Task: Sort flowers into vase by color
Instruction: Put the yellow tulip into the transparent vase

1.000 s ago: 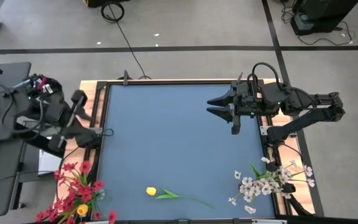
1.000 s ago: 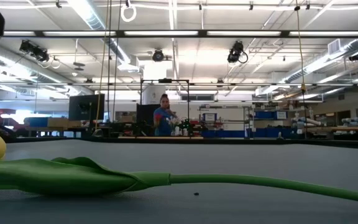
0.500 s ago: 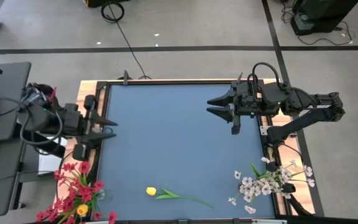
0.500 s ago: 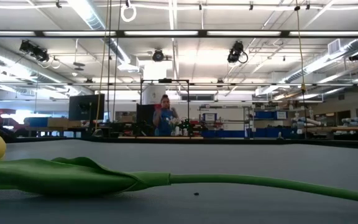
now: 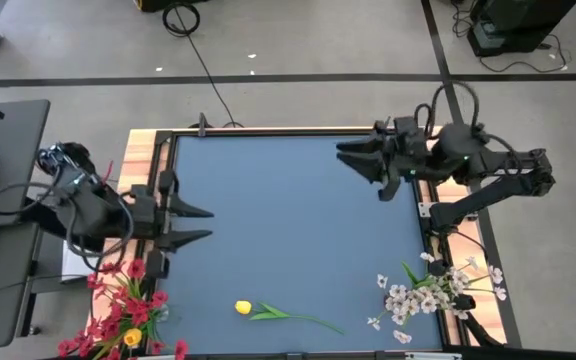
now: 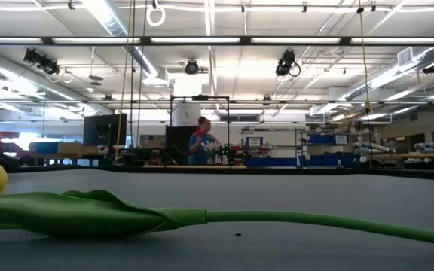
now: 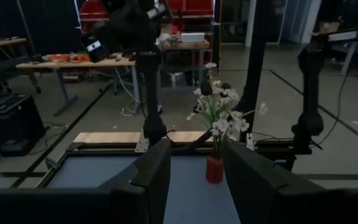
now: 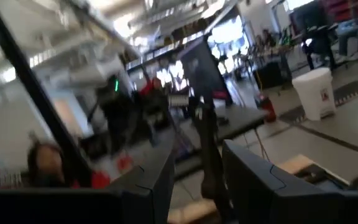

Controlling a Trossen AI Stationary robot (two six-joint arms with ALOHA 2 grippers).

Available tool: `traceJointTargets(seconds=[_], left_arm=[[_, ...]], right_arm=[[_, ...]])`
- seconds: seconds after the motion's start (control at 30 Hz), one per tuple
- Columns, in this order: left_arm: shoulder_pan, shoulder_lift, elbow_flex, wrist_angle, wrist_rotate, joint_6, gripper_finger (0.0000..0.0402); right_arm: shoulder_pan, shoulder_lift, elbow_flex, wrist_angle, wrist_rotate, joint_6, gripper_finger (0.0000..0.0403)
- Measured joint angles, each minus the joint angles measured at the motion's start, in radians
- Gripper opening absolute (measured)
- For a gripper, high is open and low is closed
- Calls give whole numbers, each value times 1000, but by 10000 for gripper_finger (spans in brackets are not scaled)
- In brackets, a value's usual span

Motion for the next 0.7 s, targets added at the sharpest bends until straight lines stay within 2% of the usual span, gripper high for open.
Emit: traceJointTargets(seconds=[0.17, 0.5, 0.7], left_arm=[[0, 24, 0, -1, -34, -57, 150], [0, 27, 0, -3, -62, -70, 150], [0, 28, 0, -24, -87, -70, 150]], right_arm=[[1, 102, 1, -27, -70, 52, 144], [85, 463, -2, -187, -180, 269, 138], [137, 653, -1, -211, -356, 340, 137]])
